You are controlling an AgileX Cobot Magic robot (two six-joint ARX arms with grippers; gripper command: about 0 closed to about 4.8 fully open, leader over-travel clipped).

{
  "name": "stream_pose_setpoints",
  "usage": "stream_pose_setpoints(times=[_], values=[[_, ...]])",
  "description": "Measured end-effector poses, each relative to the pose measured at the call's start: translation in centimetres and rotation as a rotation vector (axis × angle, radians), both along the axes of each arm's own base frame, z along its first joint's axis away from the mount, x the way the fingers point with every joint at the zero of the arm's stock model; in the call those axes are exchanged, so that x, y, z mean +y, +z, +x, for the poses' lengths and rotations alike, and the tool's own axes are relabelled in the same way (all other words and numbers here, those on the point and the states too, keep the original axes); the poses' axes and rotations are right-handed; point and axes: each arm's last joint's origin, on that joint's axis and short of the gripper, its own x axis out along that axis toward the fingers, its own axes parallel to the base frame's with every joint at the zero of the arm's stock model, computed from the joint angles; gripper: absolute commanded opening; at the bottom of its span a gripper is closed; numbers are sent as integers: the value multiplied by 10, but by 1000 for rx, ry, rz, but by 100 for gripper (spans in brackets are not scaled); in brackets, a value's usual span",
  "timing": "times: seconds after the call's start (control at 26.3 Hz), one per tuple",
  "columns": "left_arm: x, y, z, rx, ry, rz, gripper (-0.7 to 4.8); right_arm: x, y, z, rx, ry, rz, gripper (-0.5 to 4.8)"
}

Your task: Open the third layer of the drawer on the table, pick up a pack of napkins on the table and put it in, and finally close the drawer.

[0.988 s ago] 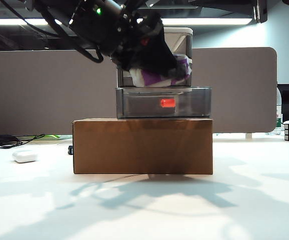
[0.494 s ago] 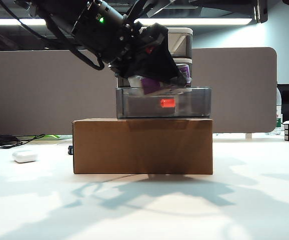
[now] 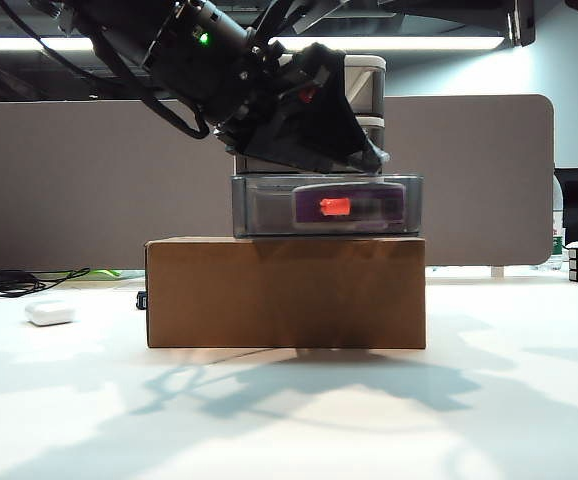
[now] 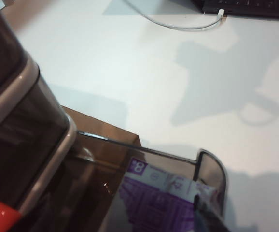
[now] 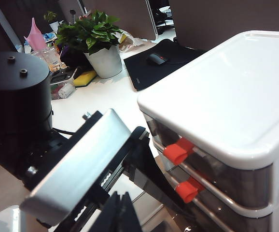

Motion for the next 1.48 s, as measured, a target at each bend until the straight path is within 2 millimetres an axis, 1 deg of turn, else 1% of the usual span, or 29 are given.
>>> stream_pose_setpoints(times=[0.08,0.15,0.19,0.23,0.3,0.34,0.42,0.49,0.53,0.61,0.65,0.72,0.87,0.95,1.03,1.25,1.48], values=[[2,3,-2,-3,17,10,344,0,0,0,0,1,0,-6],[9,12,-8,7,32,8,339,0,0,0,0,0,0,-6],[13,19,-12,19,41,0,331,0,0,0,0,0,0,-6],[25,37,-26,63,67,-33,311,0,0,0,0,0,0,-6],[41,57,-44,141,80,-82,88,0,0,0,-16,-13,-10,-6],[45,58,-50,185,56,-86,2,0,0,1,-21,-27,-13,-6],[48,54,-57,275,0,-62,-5,0,0,1,-29,-42,-15,-6],[50,45,-61,384,-38,-15,-5,0,2,4,-59,-55,-8,-6],[50,42,-61,404,-37,2,-5,0,3,5,-71,-62,-4,-6],[45,32,-59,454,-36,45,-5,1,4,8,-88,-66,3,-6],[42,26,-57,479,-34,69,-5,3,6,13,-83,-66,6,-6],[39,19,-54,496,-31,85,-5,5,11,20,-79,-65,11,-6],[32,6,-46,525,-18,118,-5,6,17,25,-83,-64,15,-6],[29,-1,-43,526,3,139,-5,6,17,25,-82,-64,15,-6],[27,-3,-39,508,13,134,-5,6,18,25,-82,-64,15,-6],[21,0,-30,402,58,90,-5,6,17,25,-76,-65,13,-6],[19,-1,-25,332,137,99,-5,6,17,25,-75,-64,13,-6]])
